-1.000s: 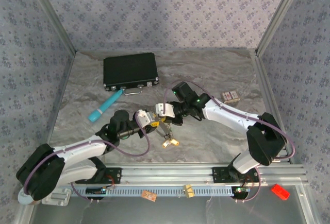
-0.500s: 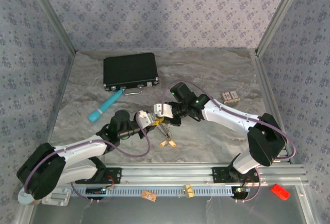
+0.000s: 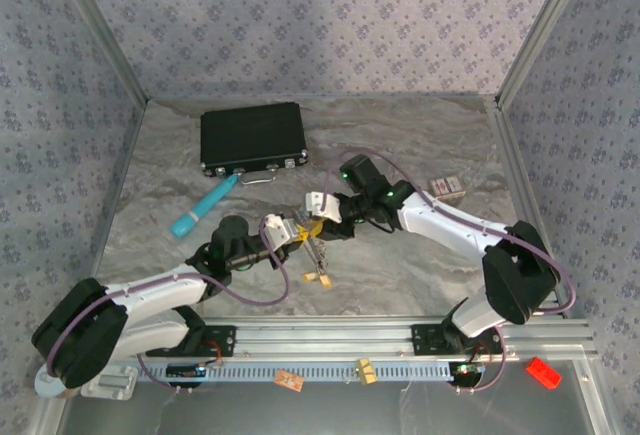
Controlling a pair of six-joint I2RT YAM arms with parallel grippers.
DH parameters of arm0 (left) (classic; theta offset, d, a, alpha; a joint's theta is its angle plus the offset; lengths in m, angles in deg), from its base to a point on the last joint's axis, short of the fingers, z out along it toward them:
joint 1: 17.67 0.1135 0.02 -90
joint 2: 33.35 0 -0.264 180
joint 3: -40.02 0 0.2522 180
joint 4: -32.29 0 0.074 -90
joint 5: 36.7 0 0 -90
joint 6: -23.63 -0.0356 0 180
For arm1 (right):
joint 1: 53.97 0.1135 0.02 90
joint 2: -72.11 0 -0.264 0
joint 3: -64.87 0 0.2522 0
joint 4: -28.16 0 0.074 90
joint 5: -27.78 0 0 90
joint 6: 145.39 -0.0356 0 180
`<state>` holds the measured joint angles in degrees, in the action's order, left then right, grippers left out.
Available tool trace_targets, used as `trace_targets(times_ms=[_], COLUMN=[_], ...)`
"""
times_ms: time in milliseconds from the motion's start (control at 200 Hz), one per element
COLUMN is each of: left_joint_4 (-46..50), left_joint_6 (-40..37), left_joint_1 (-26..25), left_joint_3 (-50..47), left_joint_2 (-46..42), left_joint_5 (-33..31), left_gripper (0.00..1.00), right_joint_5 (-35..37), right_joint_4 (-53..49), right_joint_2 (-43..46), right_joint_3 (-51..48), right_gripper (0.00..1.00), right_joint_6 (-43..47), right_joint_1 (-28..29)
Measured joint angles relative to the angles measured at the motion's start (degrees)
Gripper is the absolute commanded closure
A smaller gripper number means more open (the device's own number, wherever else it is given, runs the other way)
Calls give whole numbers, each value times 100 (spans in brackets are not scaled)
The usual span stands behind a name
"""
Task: Put the keys on the keyring
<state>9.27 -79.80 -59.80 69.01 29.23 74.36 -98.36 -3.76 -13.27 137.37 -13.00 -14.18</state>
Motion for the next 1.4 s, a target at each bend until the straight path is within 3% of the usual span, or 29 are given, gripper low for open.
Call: trace_targets(times_ms=[155, 635, 825, 979, 1059, 1249, 1399], left_joint_4=[-13, -24, -24, -2, 17, 20, 11], left_joint_6=[-2, -114, -114, -114, -111, -98, -90], left_joint_1=[0, 0, 0, 0, 0, 0, 0], left_joint_3=[-59, -59, -59, -59, -59, -59, -59], left_joint_2=[-35, -136, -136, -138, -138, -138, -138], left_joint_5=[66, 173, 229, 227, 227, 210, 210], left_gripper=[100, 100, 100, 100, 100, 86, 89], right_joint_5=[-275, -146, -114, -116, -116, -114, -85], right_joint_4=[63, 238, 282, 254, 214, 168, 153], right_joint_2=[238, 208, 114, 63, 57, 46, 31], right_joint_3=[-238, -260, -256, -254, -245, -199, -179], right_gripper=[69, 73, 83, 100, 100, 100, 100], right_joint_6=[-37, 114, 184, 240, 262, 310, 317], right_joint_1=[-328, 114, 125, 162, 162, 208, 275])
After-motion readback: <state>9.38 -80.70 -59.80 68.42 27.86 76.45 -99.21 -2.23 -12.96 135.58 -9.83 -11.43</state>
